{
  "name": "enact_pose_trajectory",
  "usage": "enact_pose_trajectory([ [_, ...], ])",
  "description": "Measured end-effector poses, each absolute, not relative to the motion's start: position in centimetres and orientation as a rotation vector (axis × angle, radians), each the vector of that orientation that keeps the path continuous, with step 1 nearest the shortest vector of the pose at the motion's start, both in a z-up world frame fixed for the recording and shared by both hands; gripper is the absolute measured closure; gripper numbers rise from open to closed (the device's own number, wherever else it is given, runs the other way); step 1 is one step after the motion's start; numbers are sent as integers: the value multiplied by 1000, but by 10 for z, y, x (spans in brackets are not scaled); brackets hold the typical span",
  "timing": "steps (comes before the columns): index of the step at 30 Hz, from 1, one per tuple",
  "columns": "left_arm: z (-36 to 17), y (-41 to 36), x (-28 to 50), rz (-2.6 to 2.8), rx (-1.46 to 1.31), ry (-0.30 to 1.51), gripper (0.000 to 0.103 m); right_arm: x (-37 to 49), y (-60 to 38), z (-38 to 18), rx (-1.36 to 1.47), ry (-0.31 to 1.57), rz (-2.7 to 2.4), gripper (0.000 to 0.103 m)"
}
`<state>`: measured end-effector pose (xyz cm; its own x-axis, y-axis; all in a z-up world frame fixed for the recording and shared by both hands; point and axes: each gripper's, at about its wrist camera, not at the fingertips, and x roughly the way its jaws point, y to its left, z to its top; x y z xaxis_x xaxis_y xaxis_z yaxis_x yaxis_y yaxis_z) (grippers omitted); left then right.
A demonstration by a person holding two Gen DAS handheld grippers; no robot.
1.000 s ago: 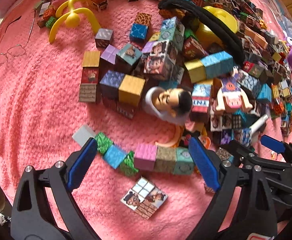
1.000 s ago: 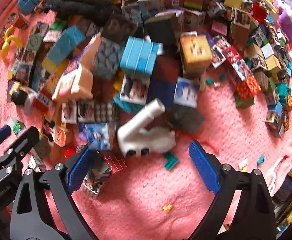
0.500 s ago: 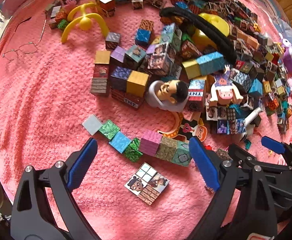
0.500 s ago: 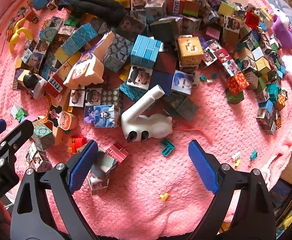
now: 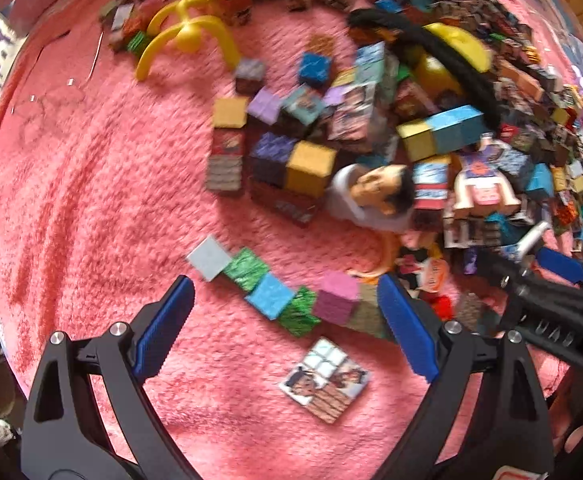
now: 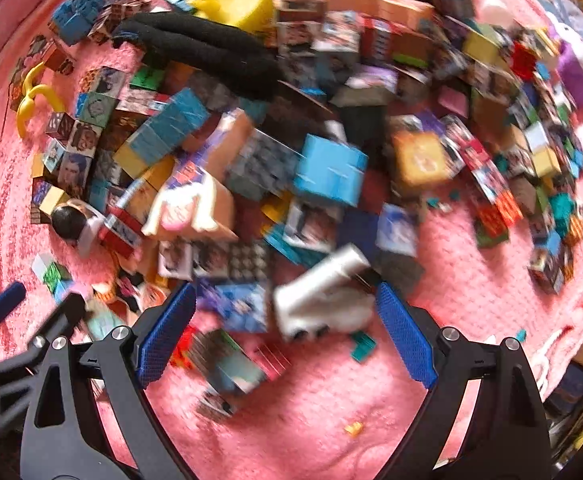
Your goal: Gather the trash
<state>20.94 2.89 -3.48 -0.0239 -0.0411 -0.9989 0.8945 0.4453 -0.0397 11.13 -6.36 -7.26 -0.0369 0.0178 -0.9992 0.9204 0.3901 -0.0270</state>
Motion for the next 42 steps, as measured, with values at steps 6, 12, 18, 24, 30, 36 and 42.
enact_pose_trajectory([
  [6, -46, 34, 217, -884, 797, 1418, 14, 143, -70, -84, 844, 1457, -862, 14],
  [12, -38, 3, 220, -917, 785, 1391, 27, 143, -76, -82, 861, 1421, -874, 31],
  [18, -27, -8, 215, -954, 783, 1366, 27, 137, -87, -70, 863, 1382, -837, 62],
  [24, -10, 5, 221, -955, 748, 1365, 28, 131, -79, -60, 839, 1371, -854, 67],
  [30, 9, 9, 214, -975, 748, 1352, 31, 122, -66, -41, 827, 1354, -863, 94],
  [36, 18, 17, 213, -954, 716, 1349, 31, 110, -55, -23, 813, 1333, -871, 94],
  [42, 17, 33, 231, -896, 663, 1370, 31, 97, -49, -15, 885, 1300, -897, 92],
])
